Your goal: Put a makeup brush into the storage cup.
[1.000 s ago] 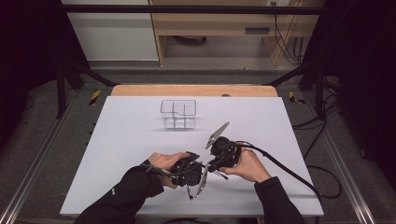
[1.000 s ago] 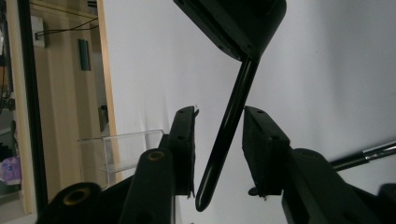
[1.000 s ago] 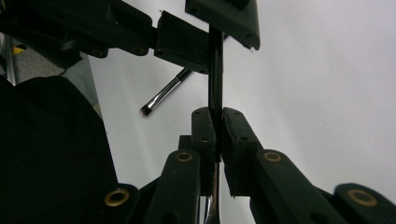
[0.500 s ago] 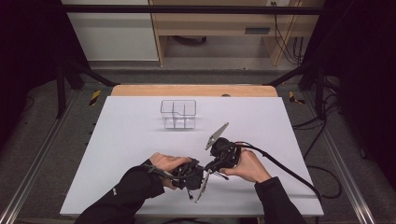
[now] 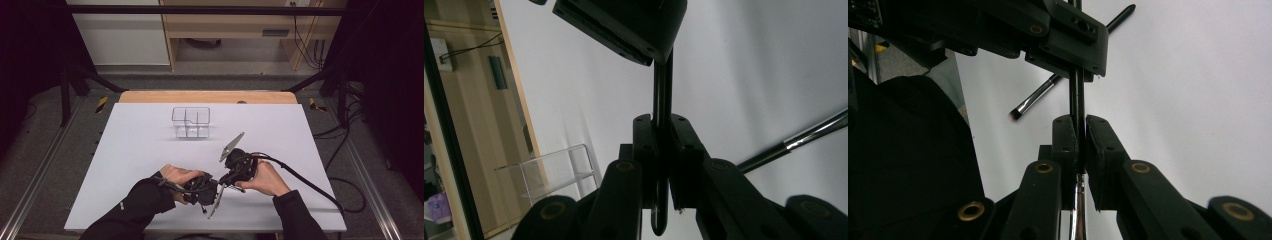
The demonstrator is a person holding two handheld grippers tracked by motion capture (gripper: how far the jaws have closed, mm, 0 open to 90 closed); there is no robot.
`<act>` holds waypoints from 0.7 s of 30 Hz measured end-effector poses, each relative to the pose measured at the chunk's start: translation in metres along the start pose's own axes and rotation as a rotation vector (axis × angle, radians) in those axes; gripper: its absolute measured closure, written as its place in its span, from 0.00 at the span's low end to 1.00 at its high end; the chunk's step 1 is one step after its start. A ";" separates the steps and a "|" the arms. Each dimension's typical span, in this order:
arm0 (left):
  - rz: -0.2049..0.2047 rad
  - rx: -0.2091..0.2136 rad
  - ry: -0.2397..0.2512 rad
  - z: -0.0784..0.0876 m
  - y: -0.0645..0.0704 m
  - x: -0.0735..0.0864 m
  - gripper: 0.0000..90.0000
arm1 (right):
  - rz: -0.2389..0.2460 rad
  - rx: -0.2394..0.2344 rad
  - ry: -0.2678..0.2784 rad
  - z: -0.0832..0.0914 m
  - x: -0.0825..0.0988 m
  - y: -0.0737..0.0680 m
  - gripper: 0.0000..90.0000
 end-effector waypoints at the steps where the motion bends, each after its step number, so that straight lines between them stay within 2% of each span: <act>1: 0.006 0.001 -0.001 0.000 0.000 0.000 0.93 | 0.000 0.003 0.000 0.001 0.000 0.000 0.92; 5: 0.025 0.000 -0.007 0.001 -0.001 0.004 0.93 | 0.006 0.047 0.037 0.010 -0.001 0.004 0.86; 8: 0.069 0.012 -0.005 0.002 0.001 0.008 0.93 | 0.009 0.074 0.058 0.019 0.000 0.006 0.82; 9: 0.071 0.007 -0.008 0.002 0.000 0.009 0.93 | 0.011 0.090 0.068 0.023 0.000 0.008 0.81; 10: 0.068 -0.002 -0.021 0.004 -0.002 0.011 0.93 | -0.004 0.111 0.091 0.027 -0.001 0.010 0.79; 11: 0.097 0.001 -0.013 0.004 -0.001 0.012 0.93 | -0.014 0.130 0.114 0.031 -0.001 0.012 0.75; 12: 0.085 -0.004 -0.025 0.005 -0.003 0.014 0.93 | -0.022 0.154 0.137 0.036 -0.001 0.015 0.74; 13: 0.110 0.004 -0.023 0.006 -0.002 0.015 0.93 | -0.033 0.177 0.156 0.040 -0.001 0.018 0.70; 14: 0.121 -0.001 -0.012 0.006 -0.002 0.015 0.93 | -0.048 0.207 0.174 0.045 0.000 0.021 0.66; 15: 0.124 0.002 -0.029 0.007 -0.003 0.018 0.93 | -0.055 0.234 0.191 0.049 0.001 0.025 0.63; 17: 0.150 0.001 -0.022 0.008 -0.003 0.020 0.93 | -0.080 0.291 0.226 0.056 0.003 0.031 0.55; 19: 0.176 0.005 -0.028 0.009 -0.004 0.023 0.93 | -0.099 0.334 0.264 0.064 0.005 0.037 0.48; 20: 0.191 0.012 -0.031 0.010 -0.004 0.025 0.93 | -0.100 0.343 0.283 0.066 0.005 0.038 0.46; 21: 0.203 0.015 -0.037 0.010 -0.004 0.027 0.93 | -0.122 0.351 0.303 0.068 0.006 0.039 0.42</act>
Point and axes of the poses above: each handheld gripper's, and its own axes: z roughly backward along the jaws, x roughly out of its underside, y roughly to its right, the point moved 10 cm from there along -z, roughly forward along the jaws, and after that the axes turned 11 degrees about z, right-handed, at the moved point
